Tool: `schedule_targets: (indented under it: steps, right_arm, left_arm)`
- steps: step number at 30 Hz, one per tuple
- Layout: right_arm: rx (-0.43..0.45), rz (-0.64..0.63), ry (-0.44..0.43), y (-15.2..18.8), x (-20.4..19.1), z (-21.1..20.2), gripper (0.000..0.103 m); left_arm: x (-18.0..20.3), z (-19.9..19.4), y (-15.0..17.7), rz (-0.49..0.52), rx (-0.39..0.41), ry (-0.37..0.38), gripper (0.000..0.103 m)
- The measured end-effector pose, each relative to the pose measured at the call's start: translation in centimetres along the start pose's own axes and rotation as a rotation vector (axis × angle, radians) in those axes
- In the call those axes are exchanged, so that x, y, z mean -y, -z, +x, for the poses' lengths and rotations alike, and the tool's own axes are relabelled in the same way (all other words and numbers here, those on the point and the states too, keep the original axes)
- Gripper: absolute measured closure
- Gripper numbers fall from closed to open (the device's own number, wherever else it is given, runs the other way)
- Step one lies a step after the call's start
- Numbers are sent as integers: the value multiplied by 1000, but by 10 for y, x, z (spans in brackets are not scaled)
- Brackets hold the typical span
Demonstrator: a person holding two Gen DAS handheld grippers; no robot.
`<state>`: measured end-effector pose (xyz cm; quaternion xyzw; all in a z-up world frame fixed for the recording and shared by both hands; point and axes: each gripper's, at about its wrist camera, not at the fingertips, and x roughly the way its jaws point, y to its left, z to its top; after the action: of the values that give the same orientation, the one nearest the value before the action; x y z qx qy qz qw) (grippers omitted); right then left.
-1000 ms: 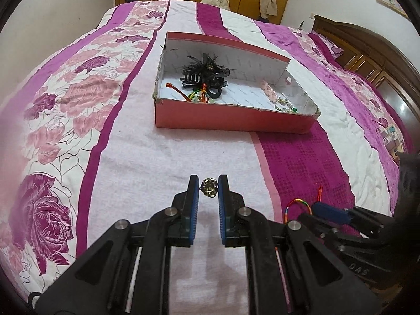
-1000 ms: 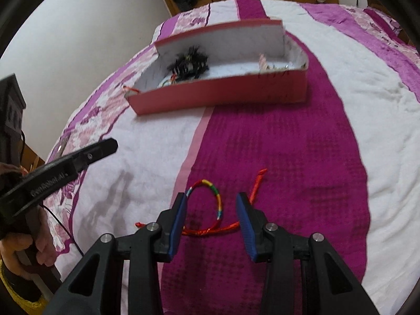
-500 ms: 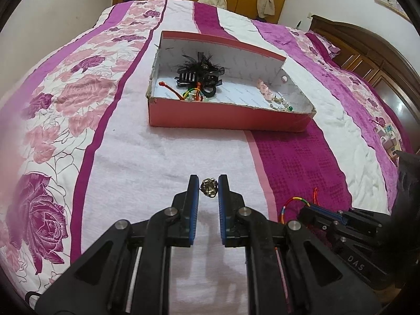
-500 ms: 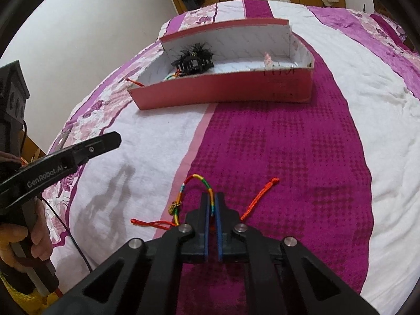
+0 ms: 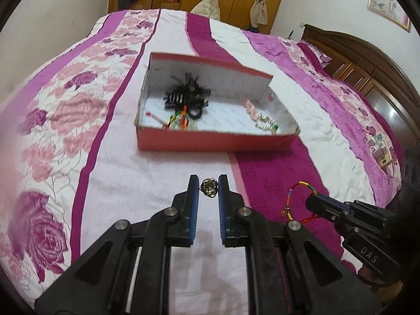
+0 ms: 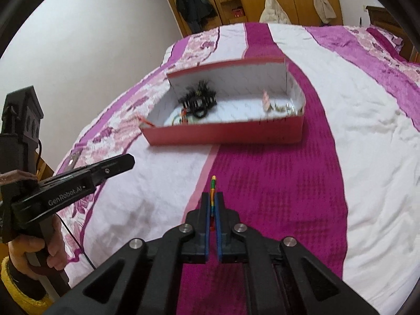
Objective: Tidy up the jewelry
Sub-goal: 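Carry the charm and cord bracelet over the red box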
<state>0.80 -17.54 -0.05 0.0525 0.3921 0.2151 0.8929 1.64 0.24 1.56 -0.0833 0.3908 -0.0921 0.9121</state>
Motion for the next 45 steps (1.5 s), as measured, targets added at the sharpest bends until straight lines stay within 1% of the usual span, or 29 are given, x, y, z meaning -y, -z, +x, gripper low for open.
schedule_targets:
  steps: [6, 14, 20, 24, 30, 34, 38, 45]
  right_arm:
    - [53, -25, -14, -21, -2, -5, 98]
    - [145, -56, -18, -61, -6, -14, 98]
    - [212, -72, 7, -89, -6, -14, 98]
    - [243, -71, 30, -106, -2, -4, 98]
    - [286, -76, 54, -115, 3, 14, 98]
    - [310, -78, 86, -117, 7, 28, 98]
    - [303, -74, 111, -118, 14, 44, 98]
    - [265, -67, 152, -117, 30, 69, 98]
  left_arm:
    - [11, 0, -22, 34, 46, 14, 97]
    - [17, 4, -52, 56, 110, 19, 97]
    - [19, 15, -75, 59, 156, 18, 97]
    - [19, 25, -84, 48, 180, 10, 97]
    - [21, 42, -93, 45, 219, 3, 97]
    - [21, 54, -94, 37, 243, -7, 97]
    - [20, 69, -94, 33, 242, -27, 97]
    - [14, 95, -91, 35, 210, -59, 97]
